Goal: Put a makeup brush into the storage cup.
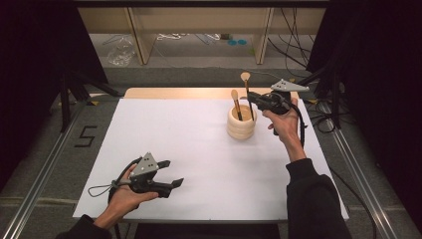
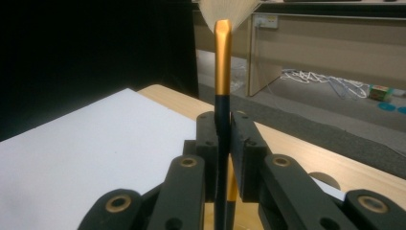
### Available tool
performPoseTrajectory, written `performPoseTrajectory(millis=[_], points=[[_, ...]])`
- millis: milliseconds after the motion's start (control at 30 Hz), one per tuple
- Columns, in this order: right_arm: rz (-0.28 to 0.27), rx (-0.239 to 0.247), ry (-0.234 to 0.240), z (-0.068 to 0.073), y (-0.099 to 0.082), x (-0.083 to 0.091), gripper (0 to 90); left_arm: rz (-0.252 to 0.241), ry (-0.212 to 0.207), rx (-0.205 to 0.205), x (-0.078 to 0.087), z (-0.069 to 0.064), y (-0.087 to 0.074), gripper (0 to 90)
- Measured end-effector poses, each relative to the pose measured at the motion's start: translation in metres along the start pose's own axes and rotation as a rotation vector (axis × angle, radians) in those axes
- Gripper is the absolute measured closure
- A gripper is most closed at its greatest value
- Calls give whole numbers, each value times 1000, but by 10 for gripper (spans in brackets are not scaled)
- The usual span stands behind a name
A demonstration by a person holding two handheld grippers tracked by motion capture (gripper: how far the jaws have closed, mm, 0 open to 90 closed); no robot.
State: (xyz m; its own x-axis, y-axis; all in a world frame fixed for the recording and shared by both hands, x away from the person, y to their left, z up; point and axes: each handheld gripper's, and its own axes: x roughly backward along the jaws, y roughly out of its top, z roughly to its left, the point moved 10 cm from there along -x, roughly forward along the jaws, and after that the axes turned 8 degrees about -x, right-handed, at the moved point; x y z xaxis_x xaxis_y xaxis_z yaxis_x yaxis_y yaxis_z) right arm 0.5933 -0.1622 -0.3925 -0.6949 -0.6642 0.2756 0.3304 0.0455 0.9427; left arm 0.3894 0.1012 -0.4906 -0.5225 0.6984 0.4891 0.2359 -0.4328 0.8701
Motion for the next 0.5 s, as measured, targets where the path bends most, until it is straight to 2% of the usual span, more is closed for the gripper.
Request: performPoseTrajectory(millis=[33,167,267,367,467,500], points=[[6,-20,-1,1,0,0,833,0,-1,-13,0,1,0,237],[-2,-14,-7,-2,4,-3,833,-2,-2,-10,0,0,0,237],[-4,-33,-3,-2,7,-7,833,2,-1,-15,0,1,0,237],[6,-26,-8,-3,8,-12,833,-2,-2,-12,0,1,0,237],[-2,-43,-6,-4,9,-18,833,-2,0,10,0,0,0,237],[-1,-30,-16,-7,8,-19,833,-1,1,10,0,0,0,237]])
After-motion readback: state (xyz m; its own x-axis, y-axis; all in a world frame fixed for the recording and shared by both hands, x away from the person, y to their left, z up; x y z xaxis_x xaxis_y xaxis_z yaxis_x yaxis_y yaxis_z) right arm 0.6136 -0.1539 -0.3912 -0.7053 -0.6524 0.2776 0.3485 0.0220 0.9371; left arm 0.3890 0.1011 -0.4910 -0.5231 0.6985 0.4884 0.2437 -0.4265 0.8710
